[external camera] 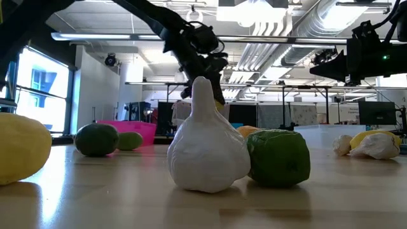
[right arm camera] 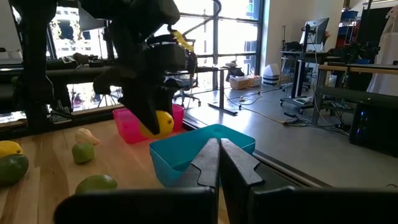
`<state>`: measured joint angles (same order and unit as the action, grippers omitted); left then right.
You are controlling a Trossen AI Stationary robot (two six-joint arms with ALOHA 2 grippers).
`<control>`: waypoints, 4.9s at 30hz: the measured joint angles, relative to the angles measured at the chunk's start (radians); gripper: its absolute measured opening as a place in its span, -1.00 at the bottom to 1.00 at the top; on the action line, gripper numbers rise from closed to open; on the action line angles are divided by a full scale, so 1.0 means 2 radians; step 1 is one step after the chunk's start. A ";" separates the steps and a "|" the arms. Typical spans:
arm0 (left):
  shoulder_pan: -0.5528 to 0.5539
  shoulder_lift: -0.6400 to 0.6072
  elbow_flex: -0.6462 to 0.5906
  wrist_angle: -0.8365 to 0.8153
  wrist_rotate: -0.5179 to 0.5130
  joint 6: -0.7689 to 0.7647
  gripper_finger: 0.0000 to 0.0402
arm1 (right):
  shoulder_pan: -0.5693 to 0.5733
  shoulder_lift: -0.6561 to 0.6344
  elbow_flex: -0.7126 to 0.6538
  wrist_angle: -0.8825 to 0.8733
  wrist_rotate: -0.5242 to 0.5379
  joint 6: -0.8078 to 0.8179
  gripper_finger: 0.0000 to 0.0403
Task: Sort produce into baskets
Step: Put the lemon into the blue bin, then put the garlic into the white bin
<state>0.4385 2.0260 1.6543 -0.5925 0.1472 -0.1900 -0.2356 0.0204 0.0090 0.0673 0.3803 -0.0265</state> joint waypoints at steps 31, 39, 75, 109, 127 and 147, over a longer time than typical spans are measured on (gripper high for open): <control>0.006 0.029 0.035 -0.013 -0.040 0.049 -0.07 | 0.000 0.000 0.000 0.000 -0.001 0.000 -1.00; 0.010 0.029 0.035 0.011 -0.041 0.058 -0.10 | 0.000 0.000 0.000 0.000 -0.001 0.000 -1.00; -0.001 0.136 0.153 -0.084 -0.053 0.092 -0.04 | 0.000 0.000 0.000 0.000 -0.002 0.000 -1.00; -0.010 0.071 0.162 0.019 -0.067 0.101 -0.88 | 0.000 0.000 0.000 0.000 0.000 0.000 -1.00; -0.076 0.073 0.122 0.210 -0.067 0.056 -1.00 | 0.000 0.000 0.000 0.000 0.000 0.000 -1.00; -0.153 0.075 -0.108 0.543 -0.092 -0.034 -1.00 | 0.000 0.000 0.000 0.000 -0.001 0.000 -1.00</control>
<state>0.1322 2.1754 1.4378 0.4944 -0.0359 -0.2589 -0.2356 0.0200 0.0086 0.0673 0.3775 -0.0265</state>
